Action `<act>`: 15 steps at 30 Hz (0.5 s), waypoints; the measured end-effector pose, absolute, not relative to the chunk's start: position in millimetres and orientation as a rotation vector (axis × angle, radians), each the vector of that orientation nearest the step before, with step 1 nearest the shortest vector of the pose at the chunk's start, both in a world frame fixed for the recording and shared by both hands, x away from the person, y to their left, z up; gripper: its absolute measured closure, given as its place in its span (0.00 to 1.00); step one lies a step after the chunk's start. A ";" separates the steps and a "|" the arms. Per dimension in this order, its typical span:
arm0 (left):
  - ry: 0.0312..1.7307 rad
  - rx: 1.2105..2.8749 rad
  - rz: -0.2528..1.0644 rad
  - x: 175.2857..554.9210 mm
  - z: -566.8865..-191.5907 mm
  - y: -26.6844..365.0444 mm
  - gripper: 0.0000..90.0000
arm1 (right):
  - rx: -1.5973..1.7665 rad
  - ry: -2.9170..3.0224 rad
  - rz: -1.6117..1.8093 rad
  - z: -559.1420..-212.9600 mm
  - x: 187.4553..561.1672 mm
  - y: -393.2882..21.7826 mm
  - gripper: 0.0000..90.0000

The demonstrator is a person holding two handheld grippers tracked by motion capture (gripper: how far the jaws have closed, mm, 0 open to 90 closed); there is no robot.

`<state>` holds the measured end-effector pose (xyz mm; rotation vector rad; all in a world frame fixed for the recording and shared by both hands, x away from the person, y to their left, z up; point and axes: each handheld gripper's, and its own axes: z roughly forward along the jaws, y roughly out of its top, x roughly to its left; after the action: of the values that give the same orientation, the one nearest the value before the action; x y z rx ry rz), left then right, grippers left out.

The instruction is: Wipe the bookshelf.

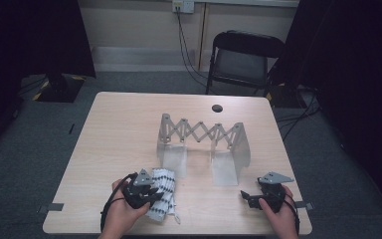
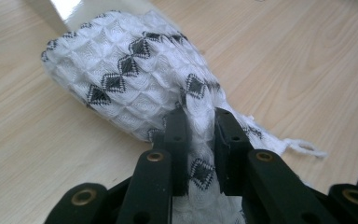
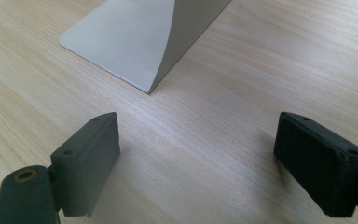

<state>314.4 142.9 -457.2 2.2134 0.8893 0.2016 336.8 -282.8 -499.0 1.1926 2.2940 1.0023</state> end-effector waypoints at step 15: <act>0.779 2.196 0.198 336.9 -440.1 91.4 0.86 | 1.195 2.293 1.001 -498.9 336.7 -282.8 0.15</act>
<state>336.9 91.4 -440.1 2.1957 0.7794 0.1984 336.7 -282.8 -498.9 1.1949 2.2934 1.0011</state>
